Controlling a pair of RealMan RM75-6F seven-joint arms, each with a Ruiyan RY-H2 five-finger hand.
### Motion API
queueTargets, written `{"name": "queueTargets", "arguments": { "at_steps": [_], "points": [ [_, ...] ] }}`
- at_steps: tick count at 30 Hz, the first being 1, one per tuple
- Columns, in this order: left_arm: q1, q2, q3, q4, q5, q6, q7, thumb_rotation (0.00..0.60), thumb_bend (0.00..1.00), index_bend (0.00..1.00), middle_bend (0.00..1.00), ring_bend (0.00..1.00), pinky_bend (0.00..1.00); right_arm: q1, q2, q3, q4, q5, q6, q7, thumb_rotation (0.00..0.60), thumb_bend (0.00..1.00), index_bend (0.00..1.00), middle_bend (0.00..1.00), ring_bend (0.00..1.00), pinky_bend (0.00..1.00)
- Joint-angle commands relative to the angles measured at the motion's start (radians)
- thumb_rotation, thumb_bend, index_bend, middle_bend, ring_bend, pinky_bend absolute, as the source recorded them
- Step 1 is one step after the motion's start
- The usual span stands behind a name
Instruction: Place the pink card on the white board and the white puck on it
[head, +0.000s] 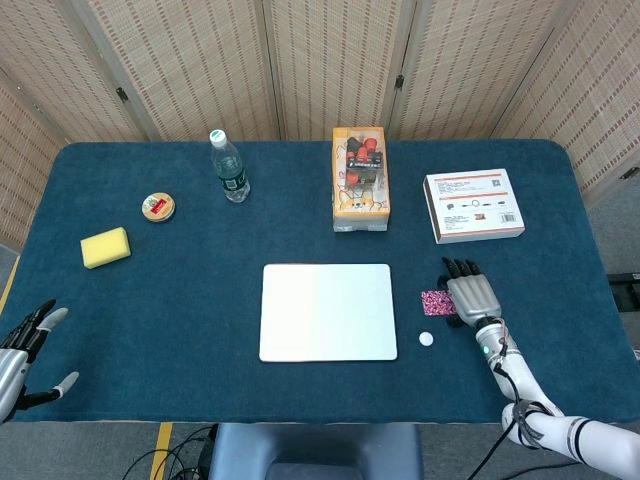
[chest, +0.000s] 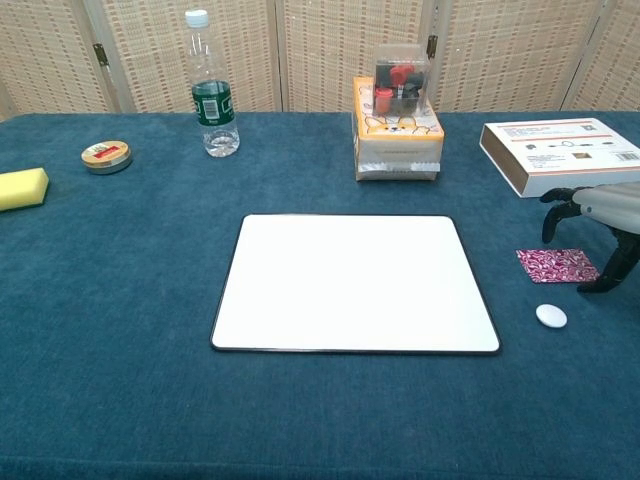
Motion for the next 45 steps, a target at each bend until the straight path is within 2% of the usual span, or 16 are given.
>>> {"name": "queueTargets", "arguments": {
  "at_steps": [1,16,24,31,36,45],
  "points": [
    [0.000,0.000,0.000,-0.001,-0.002,-0.002,0.003,0.600,0.29,0.02,0.01,0.09,0.22,0.003,0.001,0.001,0.004,-0.001,-0.005,0.007,0.600,0.09,0.35,0.04,0.00,0.00],
    [0.000,-0.003,0.001,0.001,-0.002,-0.004,0.013,0.600,0.29,0.02,0.01,0.09,0.22,0.049,0.003,-0.003,0.020,0.031,-0.068,-0.002,0.600,0.09,0.36,0.04,0.00,0.00],
    [0.005,-0.008,0.000,0.005,-0.003,0.004,0.016,0.600,0.29,0.00,0.01,0.09,0.22,0.058,0.006,-0.009,0.021,0.039,-0.072,-0.001,0.600,0.12,0.47,0.08,0.00,0.00],
    [0.006,-0.010,-0.002,0.004,-0.007,0.003,0.024,0.600,0.29,0.00,0.01,0.09,0.22,0.066,0.007,-0.013,0.029,0.041,-0.080,0.012,0.600,0.12,0.51,0.10,0.00,0.00],
    [0.002,-0.013,-0.006,0.005,-0.019,-0.010,0.028,0.600,0.29,0.00,0.01,0.09,0.22,0.065,0.053,0.005,-0.025,0.022,-0.052,0.033,0.600,0.12,0.51,0.10,0.00,0.00],
    [0.000,-0.017,-0.004,-0.014,-0.012,-0.011,0.061,0.600,0.29,0.00,0.01,0.09,0.22,0.084,0.176,0.048,-0.206,0.030,-0.030,0.050,0.600,0.12,0.51,0.10,0.00,0.00]
  ]
}}
